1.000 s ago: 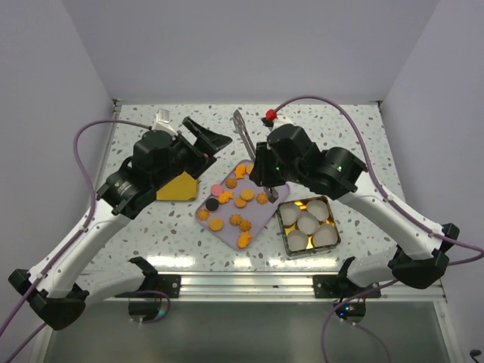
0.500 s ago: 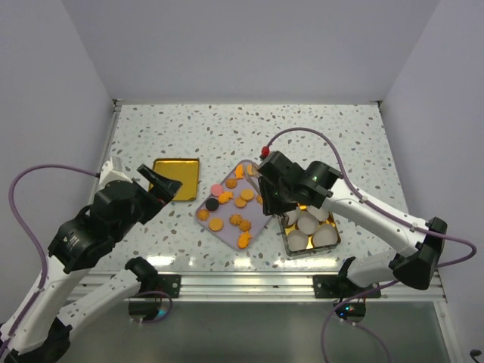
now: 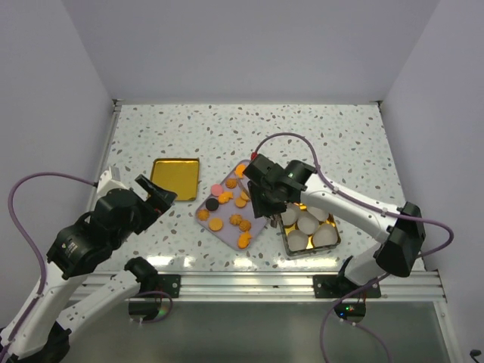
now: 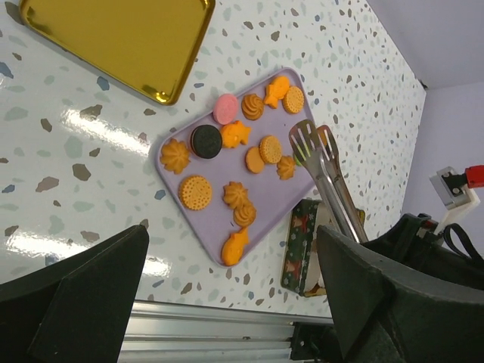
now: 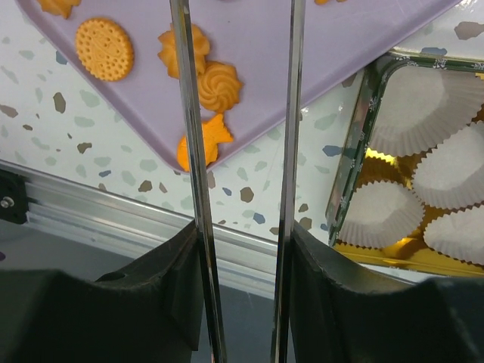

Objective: Pack the cookies

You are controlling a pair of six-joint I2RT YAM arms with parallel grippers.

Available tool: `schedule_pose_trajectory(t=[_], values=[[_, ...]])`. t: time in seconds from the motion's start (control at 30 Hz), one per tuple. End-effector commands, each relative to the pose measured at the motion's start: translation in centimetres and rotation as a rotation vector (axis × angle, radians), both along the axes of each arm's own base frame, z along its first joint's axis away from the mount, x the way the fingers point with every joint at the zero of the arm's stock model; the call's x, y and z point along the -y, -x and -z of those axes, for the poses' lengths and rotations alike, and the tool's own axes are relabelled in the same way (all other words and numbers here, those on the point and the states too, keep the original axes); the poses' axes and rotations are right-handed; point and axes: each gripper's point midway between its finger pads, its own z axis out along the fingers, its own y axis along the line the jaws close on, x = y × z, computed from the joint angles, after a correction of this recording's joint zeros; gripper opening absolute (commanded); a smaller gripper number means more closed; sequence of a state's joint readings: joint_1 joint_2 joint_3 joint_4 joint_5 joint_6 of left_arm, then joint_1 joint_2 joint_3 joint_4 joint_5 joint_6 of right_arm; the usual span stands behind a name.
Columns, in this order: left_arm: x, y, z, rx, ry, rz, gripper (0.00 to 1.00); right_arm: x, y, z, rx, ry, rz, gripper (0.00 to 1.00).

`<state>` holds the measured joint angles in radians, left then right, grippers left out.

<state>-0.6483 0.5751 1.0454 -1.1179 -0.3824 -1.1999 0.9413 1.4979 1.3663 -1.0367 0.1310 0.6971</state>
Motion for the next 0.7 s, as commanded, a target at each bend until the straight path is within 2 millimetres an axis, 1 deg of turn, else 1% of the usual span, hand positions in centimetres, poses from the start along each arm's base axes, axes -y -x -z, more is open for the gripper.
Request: schedule_pose_trajectory(t=[0.0, 0.2, 0.37, 0.67], values=[[-0.8, -0.1, -1.0, 0.029, -0.02, -0.025, 0.98, -0.9, -0.4, 0.5, -0.011, -0.022, 0.03, 0.44], [-1.1, -0.1, -1.1, 0.034, -0.038, -0.024, 0.98, -1.2, -0.3, 2.7, -0.057, 0.017, 0.031, 0.43], [-1.5, -0.2, -1.3, 0.037, -0.074, -0.025, 0.99, -1.0, -0.1, 4.1, -0.087, 0.05, 0.049, 0.44], [-2.0, -0.3, -1.5, 0.04, -0.115, -0.031, 1.0, -0.8, -0.1, 5.2, -0.107, 0.09, 0.063, 0.47]])
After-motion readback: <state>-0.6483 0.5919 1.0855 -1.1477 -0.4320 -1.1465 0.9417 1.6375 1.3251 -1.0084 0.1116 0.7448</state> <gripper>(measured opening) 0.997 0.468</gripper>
